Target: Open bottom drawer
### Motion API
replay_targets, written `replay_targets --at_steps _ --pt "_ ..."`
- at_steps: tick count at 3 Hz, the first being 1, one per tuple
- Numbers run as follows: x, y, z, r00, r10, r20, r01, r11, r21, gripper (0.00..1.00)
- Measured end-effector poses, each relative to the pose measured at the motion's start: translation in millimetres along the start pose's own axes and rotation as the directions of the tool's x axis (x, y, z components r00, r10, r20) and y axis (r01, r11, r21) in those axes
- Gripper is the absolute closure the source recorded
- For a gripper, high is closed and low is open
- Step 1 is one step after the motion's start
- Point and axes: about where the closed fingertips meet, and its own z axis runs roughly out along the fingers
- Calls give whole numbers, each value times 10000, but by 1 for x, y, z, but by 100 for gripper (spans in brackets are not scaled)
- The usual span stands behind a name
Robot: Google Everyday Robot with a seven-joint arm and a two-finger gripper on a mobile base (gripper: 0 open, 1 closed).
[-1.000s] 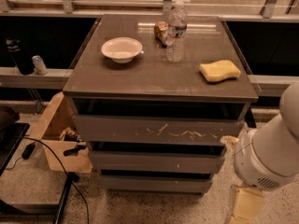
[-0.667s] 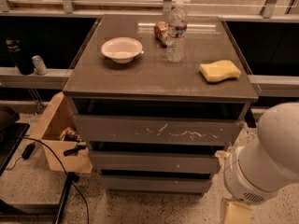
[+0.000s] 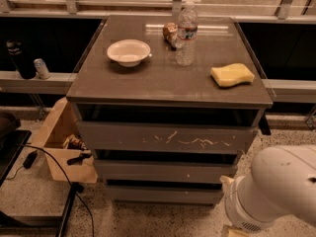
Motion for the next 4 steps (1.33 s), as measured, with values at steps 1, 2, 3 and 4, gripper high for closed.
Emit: replay_targets --at_steps 1,2,3,4 --pt "7 4 48 9998 56 198 -62 9994 327 0" --pt "11 3 81 9986 145 512 -169 9988 469 0" --pt "21 3 126 9932 347 1112 -313 9990 -321 0" --pt "21 3 127 9932 347 1112 -313 9990 -321 0"
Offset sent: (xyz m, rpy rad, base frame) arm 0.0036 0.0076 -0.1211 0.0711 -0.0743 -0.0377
